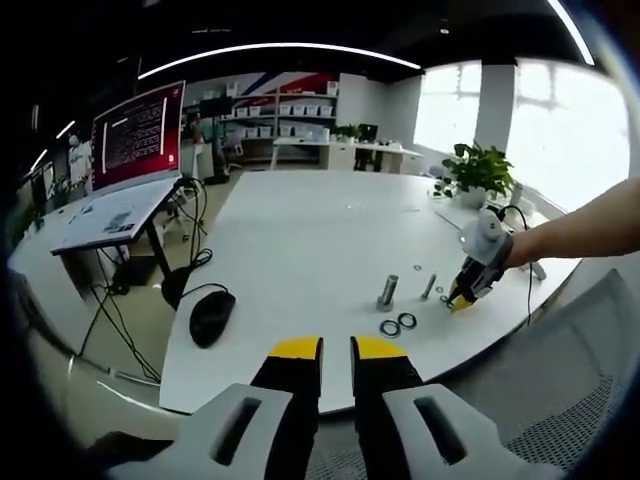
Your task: Place the washer onto the threaded stud by aligning its center hole with the stud, sliding it down to the base, and recovering from edge contact or off-axis alignment until the washer reaches the visible bottom stop.
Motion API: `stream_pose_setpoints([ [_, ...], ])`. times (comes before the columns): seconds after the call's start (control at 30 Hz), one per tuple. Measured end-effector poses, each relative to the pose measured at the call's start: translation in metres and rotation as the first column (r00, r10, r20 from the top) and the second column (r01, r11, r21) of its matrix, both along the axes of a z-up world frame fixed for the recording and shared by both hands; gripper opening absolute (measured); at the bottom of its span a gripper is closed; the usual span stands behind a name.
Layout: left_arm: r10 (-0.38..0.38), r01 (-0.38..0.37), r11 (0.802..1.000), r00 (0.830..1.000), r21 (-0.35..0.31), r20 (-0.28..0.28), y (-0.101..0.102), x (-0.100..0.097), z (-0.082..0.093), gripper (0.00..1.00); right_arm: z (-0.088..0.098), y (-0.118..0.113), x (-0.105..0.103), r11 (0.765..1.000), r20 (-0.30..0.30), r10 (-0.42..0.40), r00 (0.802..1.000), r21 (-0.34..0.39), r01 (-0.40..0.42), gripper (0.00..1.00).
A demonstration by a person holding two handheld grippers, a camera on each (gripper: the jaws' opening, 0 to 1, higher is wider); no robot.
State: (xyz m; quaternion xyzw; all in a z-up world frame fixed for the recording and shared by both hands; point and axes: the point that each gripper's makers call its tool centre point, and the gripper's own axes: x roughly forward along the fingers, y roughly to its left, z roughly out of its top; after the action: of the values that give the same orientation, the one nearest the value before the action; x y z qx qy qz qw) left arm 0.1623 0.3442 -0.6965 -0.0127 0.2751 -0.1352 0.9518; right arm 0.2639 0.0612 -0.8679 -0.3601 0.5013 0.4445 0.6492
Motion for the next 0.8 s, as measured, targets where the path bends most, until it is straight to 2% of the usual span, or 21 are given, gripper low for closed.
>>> stream_pose_setpoints([
  [0.13,-0.003,0.003,1.000,1.000,0.002,-0.002,-0.0003,0.0004,-0.0003,0.09,-0.0004,0.0007,-0.0004,1.000,0.009,0.001,1.000,-0.007,-0.001,0.15],
  [0.37,-0.007,0.007,1.000,1.000,0.005,-0.005,-0.0007,0.0003,-0.0007,0.08,-0.0006,0.0016,-0.0007,0.999,0.060,0.050,0.997,-0.018,-0.049,0.14],
  [0.57,-0.010,0.010,1.000,1.000,0.005,-0.008,-0.0010,0.0000,-0.0012,0.08,0.0008,0.0031,-0.0001,0.992,0.097,0.122,0.988,-0.045,-0.118,0.14],
  [0.67,-0.011,0.011,1.000,1.000,0.005,-0.007,-0.0011,0.0001,-0.0011,0.08,0.0017,0.0025,0.0000,0.990,0.099,0.134,0.986,-0.051,-0.130,0.14],
  [0.8,-0.011,0.011,1.000,1.000,0.005,-0.007,-0.0011,0.0000,-0.0011,0.08,0.0028,0.0014,-0.0035,0.991,0.069,0.130,0.989,-0.050,-0.127,0.14],
])
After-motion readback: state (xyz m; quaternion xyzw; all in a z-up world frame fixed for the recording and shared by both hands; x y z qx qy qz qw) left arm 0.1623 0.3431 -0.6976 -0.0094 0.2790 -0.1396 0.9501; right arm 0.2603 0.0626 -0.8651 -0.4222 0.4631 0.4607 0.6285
